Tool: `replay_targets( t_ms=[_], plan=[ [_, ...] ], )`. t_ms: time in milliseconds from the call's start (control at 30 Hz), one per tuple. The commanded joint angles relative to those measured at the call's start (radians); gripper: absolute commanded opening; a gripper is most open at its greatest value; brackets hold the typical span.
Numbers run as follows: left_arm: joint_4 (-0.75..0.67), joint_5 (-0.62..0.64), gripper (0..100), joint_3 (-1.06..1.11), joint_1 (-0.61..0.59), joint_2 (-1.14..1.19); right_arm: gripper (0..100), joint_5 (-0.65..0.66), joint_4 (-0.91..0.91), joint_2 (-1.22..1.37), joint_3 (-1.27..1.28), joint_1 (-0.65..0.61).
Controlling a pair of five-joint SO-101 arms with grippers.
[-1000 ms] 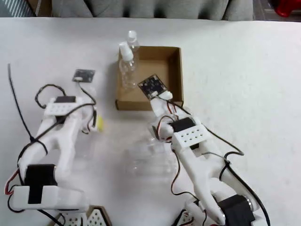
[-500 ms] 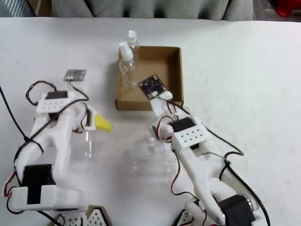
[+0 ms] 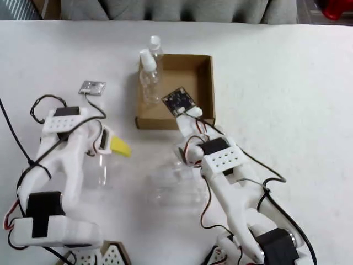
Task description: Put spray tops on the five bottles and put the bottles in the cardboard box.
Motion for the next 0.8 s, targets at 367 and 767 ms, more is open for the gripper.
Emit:
replay_targets(
  t_ms=[367, 767],
  plan=[
    [-0.066, -0.012, 30, -0.043, -0.036, 0.071, 1.7, 0.009, -0.001, -0.038, -0.006, 0.002],
    [-0.104, -0.014, 1, -0.044, -0.035, 0.071, 1.8, 0.021, 0.051, -0.051, -0.031, 0.053]
  ],
)
